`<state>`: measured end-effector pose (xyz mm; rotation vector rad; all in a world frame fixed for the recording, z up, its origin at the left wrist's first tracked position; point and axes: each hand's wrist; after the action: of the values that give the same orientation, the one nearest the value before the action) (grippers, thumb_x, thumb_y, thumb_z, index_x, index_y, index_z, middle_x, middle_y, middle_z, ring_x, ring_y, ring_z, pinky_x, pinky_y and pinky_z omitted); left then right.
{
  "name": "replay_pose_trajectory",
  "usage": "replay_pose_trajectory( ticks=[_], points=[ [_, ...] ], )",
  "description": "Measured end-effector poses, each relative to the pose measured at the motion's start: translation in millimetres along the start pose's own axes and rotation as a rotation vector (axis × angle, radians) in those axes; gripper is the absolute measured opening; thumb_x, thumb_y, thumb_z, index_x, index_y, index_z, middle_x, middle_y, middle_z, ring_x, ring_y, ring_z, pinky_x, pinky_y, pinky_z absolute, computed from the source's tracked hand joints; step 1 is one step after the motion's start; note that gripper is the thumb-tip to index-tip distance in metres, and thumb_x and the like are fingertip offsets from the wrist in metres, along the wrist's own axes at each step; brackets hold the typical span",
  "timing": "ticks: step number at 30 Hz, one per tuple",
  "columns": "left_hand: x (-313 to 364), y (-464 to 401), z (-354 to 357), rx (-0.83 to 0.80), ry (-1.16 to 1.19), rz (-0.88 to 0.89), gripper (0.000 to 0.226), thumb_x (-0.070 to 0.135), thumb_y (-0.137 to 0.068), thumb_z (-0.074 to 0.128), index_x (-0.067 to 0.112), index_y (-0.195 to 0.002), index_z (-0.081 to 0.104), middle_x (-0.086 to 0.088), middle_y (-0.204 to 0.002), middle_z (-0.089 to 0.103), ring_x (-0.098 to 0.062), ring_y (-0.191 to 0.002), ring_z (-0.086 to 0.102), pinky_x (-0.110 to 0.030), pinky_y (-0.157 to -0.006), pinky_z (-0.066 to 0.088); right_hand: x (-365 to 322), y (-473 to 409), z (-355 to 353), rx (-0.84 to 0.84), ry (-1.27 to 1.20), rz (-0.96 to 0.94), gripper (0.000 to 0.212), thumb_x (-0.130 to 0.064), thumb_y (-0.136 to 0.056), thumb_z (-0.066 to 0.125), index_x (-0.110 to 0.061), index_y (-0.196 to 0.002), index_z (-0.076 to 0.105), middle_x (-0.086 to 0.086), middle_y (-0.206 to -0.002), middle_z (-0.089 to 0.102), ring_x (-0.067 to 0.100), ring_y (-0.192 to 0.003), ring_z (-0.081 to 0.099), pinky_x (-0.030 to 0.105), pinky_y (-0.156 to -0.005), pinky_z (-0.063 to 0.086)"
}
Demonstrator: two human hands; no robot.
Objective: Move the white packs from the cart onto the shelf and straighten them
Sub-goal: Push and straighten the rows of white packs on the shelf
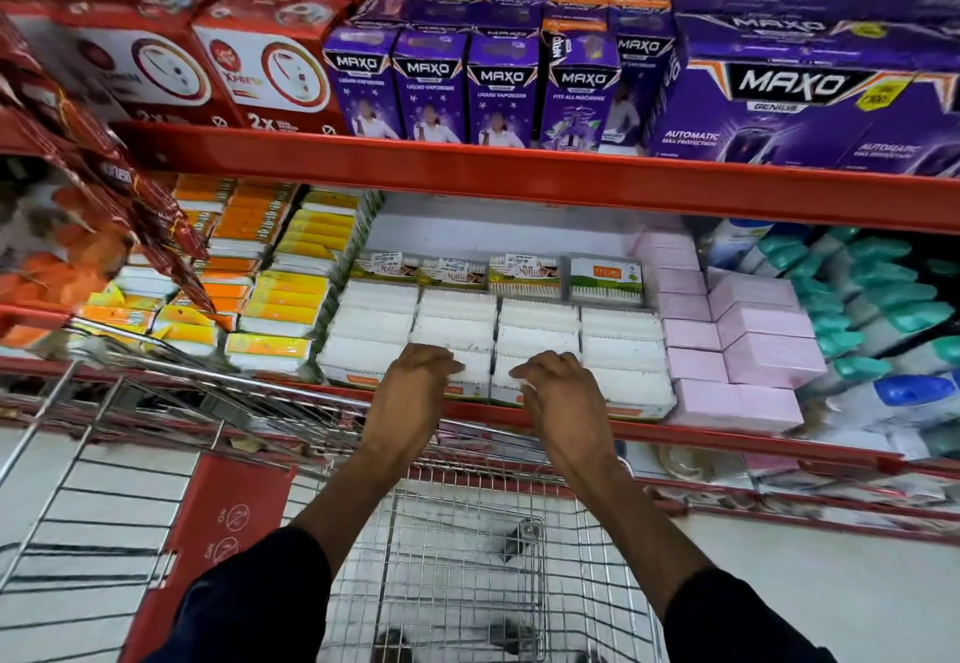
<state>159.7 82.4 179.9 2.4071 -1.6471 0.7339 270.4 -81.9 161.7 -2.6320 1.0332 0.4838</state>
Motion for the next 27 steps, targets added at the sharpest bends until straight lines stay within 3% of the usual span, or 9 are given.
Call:
replay_pose_trajectory(
  ticks=[13, 16, 20, 27],
  points=[
    [-1.0, 4.4, -8.4, 0.029, -0.006, 0.036, 0.033, -0.009, -0.083, 0.067, 0.006, -0.112, 0.072, -0.017, -0.117, 0.071, -0.032, -0.111, 0.062, -0.043, -0.096, 0.054, -1.5, 1.4, -1.3, 0.013, -0.021, -0.021, 0.030, -0.010, -0.086, 0.065, -0.022, -0.113, 0.066, 0.000, -0.109, 0.065, 0.023, -0.103, 0.056, 0.039, -0.089, 0.049],
    [-20.2, 15.0, -20.8, 0.113, 0.000, -0.049, 0.035, -0.009, -0.085, 0.063, 0.004, -0.117, 0.068, -0.018, -0.121, 0.068, -0.032, -0.114, 0.059, -0.045, -0.101, 0.051, -17.2, -0.7, -0.2, 0.056, -0.039, -0.053, 0.033, -0.013, -0.087, 0.065, -0.019, -0.119, 0.063, 0.002, -0.113, 0.065, 0.023, -0.106, 0.056, 0.038, -0.089, 0.049],
    [-55.7, 24.5, -34.4, 0.140, -0.042, -0.187, 0.038, -0.011, -0.086, 0.059, 0.002, -0.121, 0.065, -0.020, -0.125, 0.064, -0.034, -0.118, 0.057, -0.048, -0.103, 0.049, -54.6, -14.9, 17.0, 0.031, -0.059, -0.160, 0.033, -0.009, -0.087, 0.066, -0.016, -0.120, 0.064, 0.004, -0.113, 0.068, 0.025, -0.104, 0.059, 0.038, -0.087, 0.051],
    [-70.1, 17.6, -40.2, 0.097, -0.059, -0.164, 0.029, -0.008, -0.083, 0.065, 0.003, -0.109, 0.072, -0.020, -0.113, 0.071, -0.036, -0.107, 0.063, -0.041, -0.097, 0.051, -75.6, -32.8, 37.6, -0.026, -0.030, -0.140, 0.035, 0.002, -0.082, 0.067, -0.017, -0.111, 0.070, 0.004, -0.108, 0.069, 0.026, -0.098, 0.058, 0.038, -0.083, 0.052]
  ],
)
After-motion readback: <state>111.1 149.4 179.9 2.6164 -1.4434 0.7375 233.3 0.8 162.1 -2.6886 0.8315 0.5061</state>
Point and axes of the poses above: each hand's wrist, its own y-axis away from the middle knuckle, its own z-axis out of the palm, x = y × z
